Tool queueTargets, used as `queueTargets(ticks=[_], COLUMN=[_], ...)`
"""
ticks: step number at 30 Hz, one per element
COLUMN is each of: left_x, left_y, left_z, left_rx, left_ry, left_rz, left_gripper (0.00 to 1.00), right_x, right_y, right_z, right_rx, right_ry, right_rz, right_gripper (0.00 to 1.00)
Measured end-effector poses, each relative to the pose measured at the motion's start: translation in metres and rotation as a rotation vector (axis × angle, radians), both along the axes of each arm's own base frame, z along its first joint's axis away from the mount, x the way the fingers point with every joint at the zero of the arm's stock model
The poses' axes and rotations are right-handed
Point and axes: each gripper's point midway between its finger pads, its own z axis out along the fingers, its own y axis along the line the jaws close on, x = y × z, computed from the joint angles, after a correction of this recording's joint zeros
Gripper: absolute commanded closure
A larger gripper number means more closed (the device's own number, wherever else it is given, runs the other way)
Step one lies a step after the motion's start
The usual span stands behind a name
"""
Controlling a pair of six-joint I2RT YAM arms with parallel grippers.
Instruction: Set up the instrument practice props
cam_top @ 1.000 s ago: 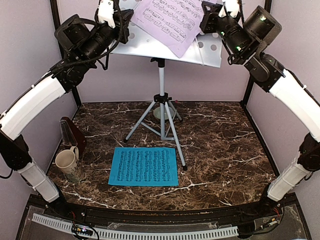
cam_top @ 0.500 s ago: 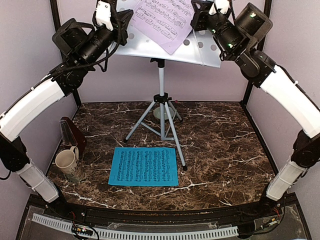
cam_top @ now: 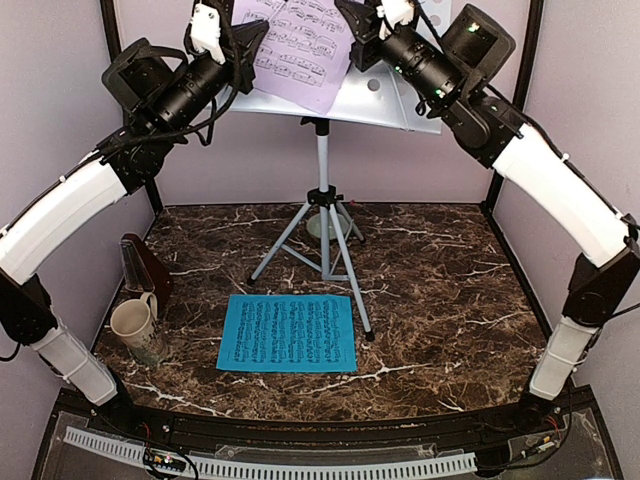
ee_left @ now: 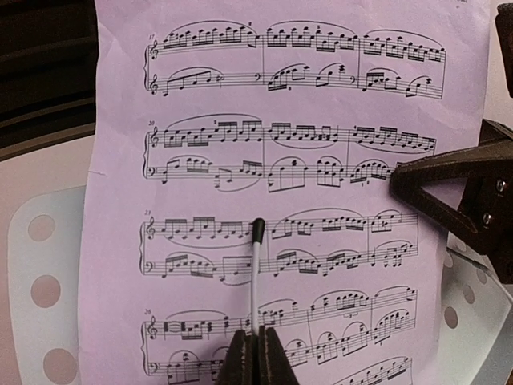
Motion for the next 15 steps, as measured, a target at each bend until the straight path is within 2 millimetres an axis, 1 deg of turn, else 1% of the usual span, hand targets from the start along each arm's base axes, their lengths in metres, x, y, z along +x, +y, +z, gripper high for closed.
queueTargets(ticks=[3,7,10,15], left_x=[0.000,-0.001,-0.002,-0.003], left_y=[-0.001,-0.001,0.000,0.000], left_z=[-0.001,-0.001,0.000,0.000], left_rx=[0.003,0.005,0.005,0.007], left_ry=[0.001,-0.003,-0.005,-0.006], left_rz=[-0.003,-0.007,-0.008,-0.010], left_gripper=[1.00,1.00,1.00,1.00], right_x=[-0.005,-0.008,-0.008,-0.007], right_y=[0.007,0.019,0.029,0.042], right_z=[0.007,0.011,0.007,-0.006], right_rx=[-0.025,-0.054,-0.083,-0.148], right_ry=[-0.064,-0.127,-0.154,-0.179], right_rz=[0.018,0.045,0.063,0.081], right_gripper=[1.00,1.00,1.00,1.00])
